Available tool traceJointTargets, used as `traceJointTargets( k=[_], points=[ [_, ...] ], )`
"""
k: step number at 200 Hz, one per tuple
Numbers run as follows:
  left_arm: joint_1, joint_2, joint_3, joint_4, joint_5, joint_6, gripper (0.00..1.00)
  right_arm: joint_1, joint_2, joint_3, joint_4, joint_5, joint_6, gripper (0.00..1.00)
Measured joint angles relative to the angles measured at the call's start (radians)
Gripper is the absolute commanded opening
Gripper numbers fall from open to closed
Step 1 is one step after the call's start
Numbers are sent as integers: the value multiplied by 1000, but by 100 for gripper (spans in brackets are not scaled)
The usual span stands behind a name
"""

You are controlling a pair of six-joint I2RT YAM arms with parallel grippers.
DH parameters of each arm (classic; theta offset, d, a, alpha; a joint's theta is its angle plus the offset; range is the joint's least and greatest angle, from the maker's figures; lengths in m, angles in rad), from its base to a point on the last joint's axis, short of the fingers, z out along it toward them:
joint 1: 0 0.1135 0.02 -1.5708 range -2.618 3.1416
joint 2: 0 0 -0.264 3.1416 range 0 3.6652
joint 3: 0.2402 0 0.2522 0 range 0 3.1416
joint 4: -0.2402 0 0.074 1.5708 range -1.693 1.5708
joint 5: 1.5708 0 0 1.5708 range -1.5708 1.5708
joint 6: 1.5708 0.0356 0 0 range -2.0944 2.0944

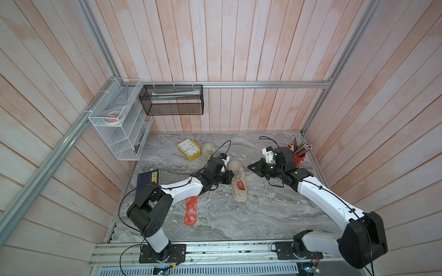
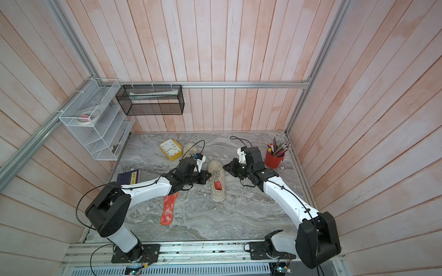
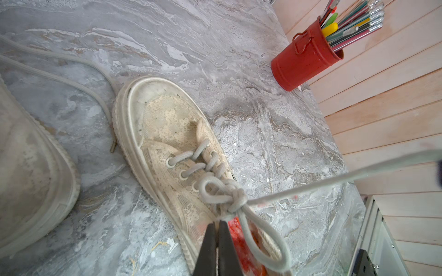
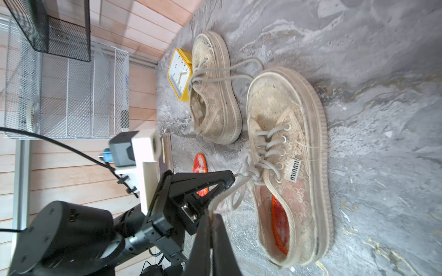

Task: Remove the insole from the shoe
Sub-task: Untie the shoelace on the shoe.

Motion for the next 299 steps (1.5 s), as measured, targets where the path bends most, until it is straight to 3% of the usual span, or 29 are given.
traceJointTargets(
  k=[66,129,155,176,192,223,249,299],
  points=[
    [1,0,0,-6,0,0,0,-88,-85,129,-114,37,-55,0],
    [1,0,0,-8,0,0,0,-126,-146,131,-146,57,-81,0],
    [2,0,0,-11,0,0,0,-128,-142,39,-106,60,-76,34],
    [2,0,0,-16,0,0,0,-128,-105,-65,-75,79,-61,53],
    [2,0,0,-16,0,0,0,-128,-46,-133,-74,117,-57,59],
    [2,0,0,-22,0,0,0,-128,57,-171,-144,235,-78,60],
    [1,0,0,-26,0,0,0,-93,50,-154,-203,341,-122,57],
    [1,0,0,-26,2,-3,0,116,88,-51,-189,317,-275,52]
  ],
)
